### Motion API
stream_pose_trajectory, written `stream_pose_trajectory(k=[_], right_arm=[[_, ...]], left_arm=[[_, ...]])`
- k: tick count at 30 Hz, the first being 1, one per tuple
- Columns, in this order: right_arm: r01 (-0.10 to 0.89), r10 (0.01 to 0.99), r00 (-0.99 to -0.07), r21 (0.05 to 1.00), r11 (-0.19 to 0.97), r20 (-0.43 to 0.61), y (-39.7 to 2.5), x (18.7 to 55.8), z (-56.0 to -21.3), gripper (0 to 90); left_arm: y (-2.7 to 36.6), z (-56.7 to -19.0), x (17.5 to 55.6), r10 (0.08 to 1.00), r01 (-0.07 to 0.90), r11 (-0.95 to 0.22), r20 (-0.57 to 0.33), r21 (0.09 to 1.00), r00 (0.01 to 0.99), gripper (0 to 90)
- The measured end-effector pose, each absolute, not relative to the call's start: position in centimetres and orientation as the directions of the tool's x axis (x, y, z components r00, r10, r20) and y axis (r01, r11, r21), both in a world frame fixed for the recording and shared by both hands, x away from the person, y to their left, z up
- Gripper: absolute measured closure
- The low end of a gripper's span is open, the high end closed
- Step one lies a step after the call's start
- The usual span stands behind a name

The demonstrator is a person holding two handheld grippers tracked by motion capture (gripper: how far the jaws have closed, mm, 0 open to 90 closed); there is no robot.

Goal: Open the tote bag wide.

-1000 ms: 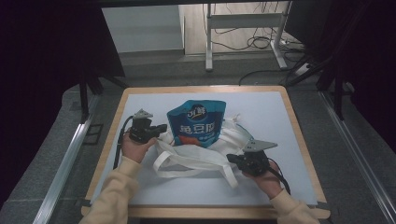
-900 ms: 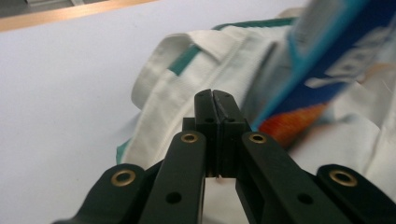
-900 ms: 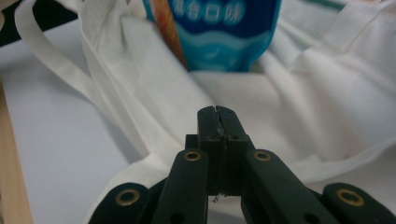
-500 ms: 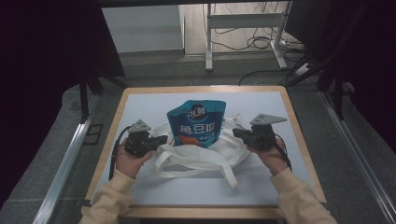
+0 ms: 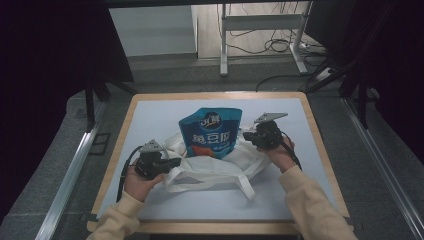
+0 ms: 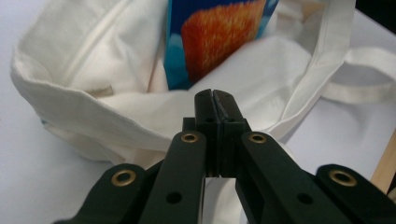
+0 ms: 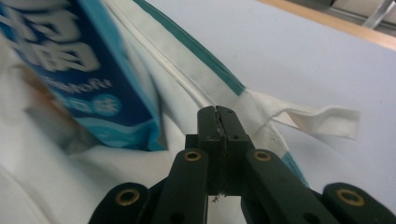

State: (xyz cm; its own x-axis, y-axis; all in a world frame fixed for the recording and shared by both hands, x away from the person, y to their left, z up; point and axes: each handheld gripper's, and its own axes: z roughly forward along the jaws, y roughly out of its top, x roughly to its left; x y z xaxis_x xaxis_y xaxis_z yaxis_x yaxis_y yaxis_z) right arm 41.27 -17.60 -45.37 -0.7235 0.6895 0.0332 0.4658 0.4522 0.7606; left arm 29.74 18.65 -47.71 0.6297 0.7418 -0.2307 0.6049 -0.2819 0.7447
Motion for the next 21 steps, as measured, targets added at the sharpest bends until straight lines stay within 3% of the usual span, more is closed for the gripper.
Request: stream_pose_trajectory(k=[21], right_arm=[[0.542,0.755,-0.654,0.724,0.428,0.043,-18.7,43.9,-48.5,88.8]], left_arm=[[18.4,-50.1,29.4,0.746,0.634,-0.323,-0.223,0.702,0.627,89.8]])
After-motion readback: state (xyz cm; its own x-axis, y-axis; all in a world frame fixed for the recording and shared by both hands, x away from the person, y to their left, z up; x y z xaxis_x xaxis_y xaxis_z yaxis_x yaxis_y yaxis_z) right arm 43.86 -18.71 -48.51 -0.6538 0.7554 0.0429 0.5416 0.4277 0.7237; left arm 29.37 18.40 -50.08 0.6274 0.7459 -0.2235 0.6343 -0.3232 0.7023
